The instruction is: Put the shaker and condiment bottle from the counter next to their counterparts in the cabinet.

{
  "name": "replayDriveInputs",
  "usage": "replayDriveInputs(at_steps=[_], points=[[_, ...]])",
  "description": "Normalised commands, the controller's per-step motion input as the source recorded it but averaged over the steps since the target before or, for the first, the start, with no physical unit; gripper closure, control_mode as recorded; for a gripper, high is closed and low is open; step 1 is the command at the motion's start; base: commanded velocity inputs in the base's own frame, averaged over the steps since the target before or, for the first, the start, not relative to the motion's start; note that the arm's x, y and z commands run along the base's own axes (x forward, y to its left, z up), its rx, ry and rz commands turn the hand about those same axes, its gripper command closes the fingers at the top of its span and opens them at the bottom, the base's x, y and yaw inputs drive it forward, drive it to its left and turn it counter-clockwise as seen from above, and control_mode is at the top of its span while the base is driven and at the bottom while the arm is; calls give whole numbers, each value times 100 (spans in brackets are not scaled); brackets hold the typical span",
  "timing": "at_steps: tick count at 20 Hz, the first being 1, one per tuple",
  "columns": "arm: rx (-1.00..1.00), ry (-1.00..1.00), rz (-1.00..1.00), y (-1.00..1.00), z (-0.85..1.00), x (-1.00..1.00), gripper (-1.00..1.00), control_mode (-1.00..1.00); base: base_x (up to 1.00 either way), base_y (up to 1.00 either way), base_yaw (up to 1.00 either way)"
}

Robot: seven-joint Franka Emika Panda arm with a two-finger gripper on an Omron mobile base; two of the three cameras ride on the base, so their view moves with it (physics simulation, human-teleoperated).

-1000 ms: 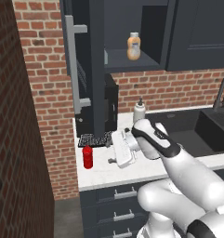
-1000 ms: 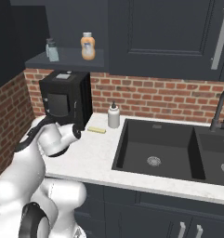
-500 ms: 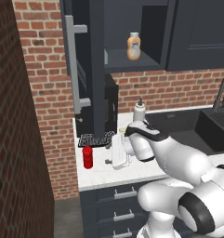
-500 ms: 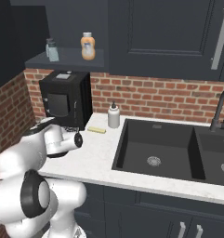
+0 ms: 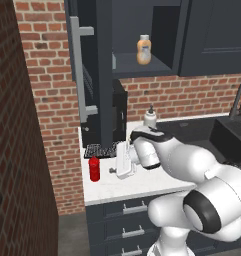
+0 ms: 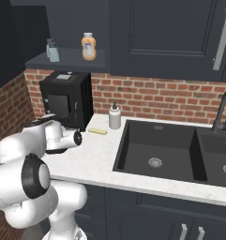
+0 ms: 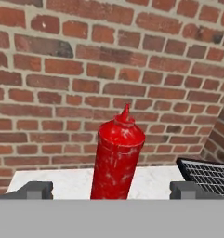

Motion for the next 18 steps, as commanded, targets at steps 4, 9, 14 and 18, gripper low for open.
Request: replayDriveInputs(at_steps=[4,9,14,18], points=[[0,1,0,2,1,13,-100,-100,0,0,0],[0,0,1,0,0,0,-100,-100,0,0,0],[0,0,0,10,-1,-18,-100,-100,0,0,0],[0,0,0,46,-5,0,-100,-100,0,0,0]])
